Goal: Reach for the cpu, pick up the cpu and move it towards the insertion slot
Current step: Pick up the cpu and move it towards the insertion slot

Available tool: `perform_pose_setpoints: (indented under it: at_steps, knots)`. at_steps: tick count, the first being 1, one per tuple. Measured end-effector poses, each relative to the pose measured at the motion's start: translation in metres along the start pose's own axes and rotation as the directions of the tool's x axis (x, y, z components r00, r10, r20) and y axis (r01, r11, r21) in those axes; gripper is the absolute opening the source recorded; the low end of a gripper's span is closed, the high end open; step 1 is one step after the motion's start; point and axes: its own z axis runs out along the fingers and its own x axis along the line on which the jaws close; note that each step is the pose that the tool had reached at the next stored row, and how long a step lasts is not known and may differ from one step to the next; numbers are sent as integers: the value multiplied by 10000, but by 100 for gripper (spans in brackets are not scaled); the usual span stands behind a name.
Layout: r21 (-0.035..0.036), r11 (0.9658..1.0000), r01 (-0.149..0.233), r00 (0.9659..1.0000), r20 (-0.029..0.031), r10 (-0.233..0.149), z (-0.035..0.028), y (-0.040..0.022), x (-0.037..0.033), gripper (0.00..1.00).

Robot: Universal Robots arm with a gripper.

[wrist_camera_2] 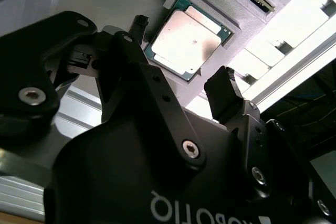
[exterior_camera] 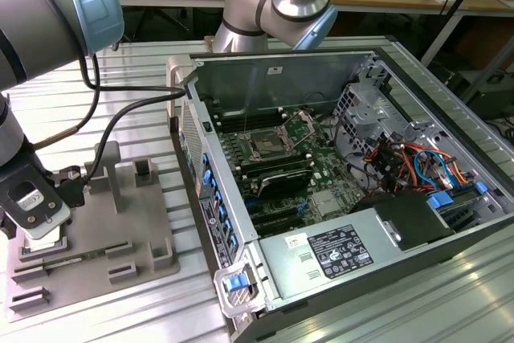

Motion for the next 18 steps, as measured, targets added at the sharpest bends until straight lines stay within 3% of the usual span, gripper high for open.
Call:
perform_pose_setpoints:
  at_steps: [11, 13, 18]
  knots:
    - [11, 10000, -1, 10000, -53, 1, 90, -5, 3, 73]
    - [11, 10000, -1, 9999, -102, 1, 119, -6, 3, 73]
    - [9, 10000, -3, 9999, -132, 3, 159, -7, 4, 73]
